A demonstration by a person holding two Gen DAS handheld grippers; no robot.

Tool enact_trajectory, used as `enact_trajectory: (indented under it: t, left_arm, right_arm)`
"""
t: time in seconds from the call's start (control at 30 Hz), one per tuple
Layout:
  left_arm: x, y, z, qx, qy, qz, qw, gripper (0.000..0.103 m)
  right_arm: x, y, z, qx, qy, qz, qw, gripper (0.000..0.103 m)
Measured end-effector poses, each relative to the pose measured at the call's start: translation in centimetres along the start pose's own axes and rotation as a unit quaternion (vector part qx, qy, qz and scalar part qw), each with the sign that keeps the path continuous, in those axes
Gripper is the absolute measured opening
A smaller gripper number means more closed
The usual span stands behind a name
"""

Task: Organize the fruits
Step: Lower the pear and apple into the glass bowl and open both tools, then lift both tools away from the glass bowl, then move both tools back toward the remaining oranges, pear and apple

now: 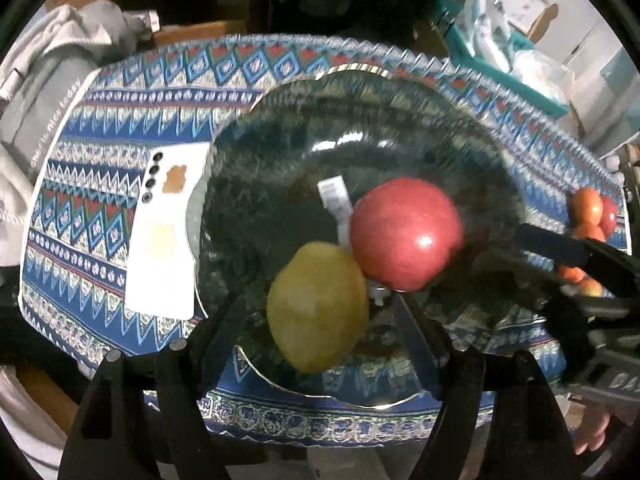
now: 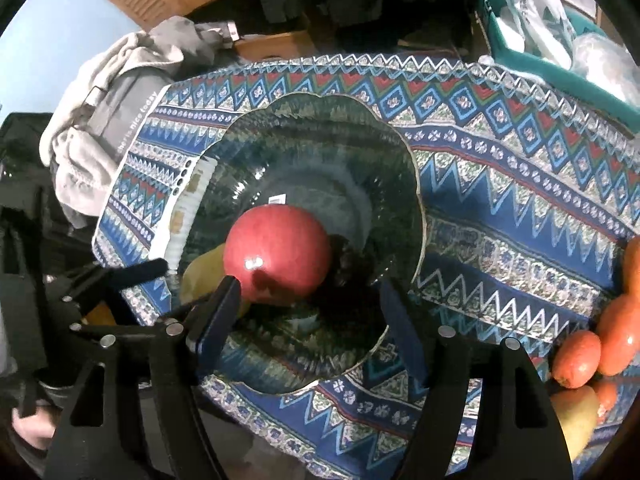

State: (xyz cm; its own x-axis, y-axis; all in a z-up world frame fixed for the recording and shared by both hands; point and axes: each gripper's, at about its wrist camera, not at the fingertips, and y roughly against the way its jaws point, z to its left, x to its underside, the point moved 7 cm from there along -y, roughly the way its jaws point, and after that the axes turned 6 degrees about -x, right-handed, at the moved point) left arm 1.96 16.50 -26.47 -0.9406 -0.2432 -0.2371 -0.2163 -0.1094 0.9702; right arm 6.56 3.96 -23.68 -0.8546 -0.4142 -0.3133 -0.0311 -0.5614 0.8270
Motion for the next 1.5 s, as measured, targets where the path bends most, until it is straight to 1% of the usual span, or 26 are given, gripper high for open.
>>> enact_trajectory:
  t: [0.1,0.23,0.3,0.5,0.63,0.77,0.93,1.03,1.23,1.37,1.5]
  left_arm:
    - [-0.3,1.2,-0.2,-0.003,-0.005,-0.017,0.9998,0.079]
    - [-0.1,2.6,-1.8,-0.010,-0.017,-0.036,0.9991,0.079]
    - [-0.3,2.8,-2.6,0.000,-0.018,-0.042,0.9990,0.079]
    - [-0.8,4.5,-5.2,0.025,-0.033,-0.059,0.9974,0.079]
    - [-0.7,5.8,-7.5,0.044,-0.049,-0.066,0.9956,0.081]
    - [-0.4,6.9,-9.9,0.059,-0.071,-0.072,0.9932,0.081]
    - [0.2,7.7,-13.4,0.084,-0.095,-0.065,0.9898,0.081]
    - [0.6,8.0,-15.3,0.098,-0.105,-0.060,0.9877,0.086]
    - [1.6,8.4,-19.6,0.122,-0.132,-0.045,0.9827,0.086]
    - [2.3,8.2,-22.3,0.137,-0.147,-0.032,0.9791,0.086]
    - [2.9,7.4,-24.6,0.143,-0.164,-0.019,0.9759,0.086]
  right_arm:
    - [-0.4,1.5,0.5,0.017,0.016,-0.019,1.000,0.073]
    - [-0.6,4.3,0.2,0.059,0.029,-0.041,0.997,0.073]
    - [-0.5,5.4,-0.2,0.074,0.030,-0.047,0.996,0.074]
    - [0.6,9.6,-3.0,0.109,0.005,-0.065,0.992,0.076]
    - [2.1,12.4,-5.7,0.130,-0.019,-0.071,0.989,0.076]
    - [3.6,14.8,-8.1,0.149,-0.034,-0.077,0.985,0.079]
    - [5.6,17.5,-10.9,0.167,-0.050,-0.079,0.982,0.081]
    - [6.4,18.4,-12.4,0.180,-0.056,-0.077,0.979,0.081]
    - [8.5,19.8,-15.4,0.178,-0.082,-0.078,0.977,0.081]
    - [9.7,20.3,-17.1,0.188,-0.089,-0.072,0.975,0.081]
    - [10.9,20.7,-18.8,0.190,-0.105,-0.069,0.974,0.081]
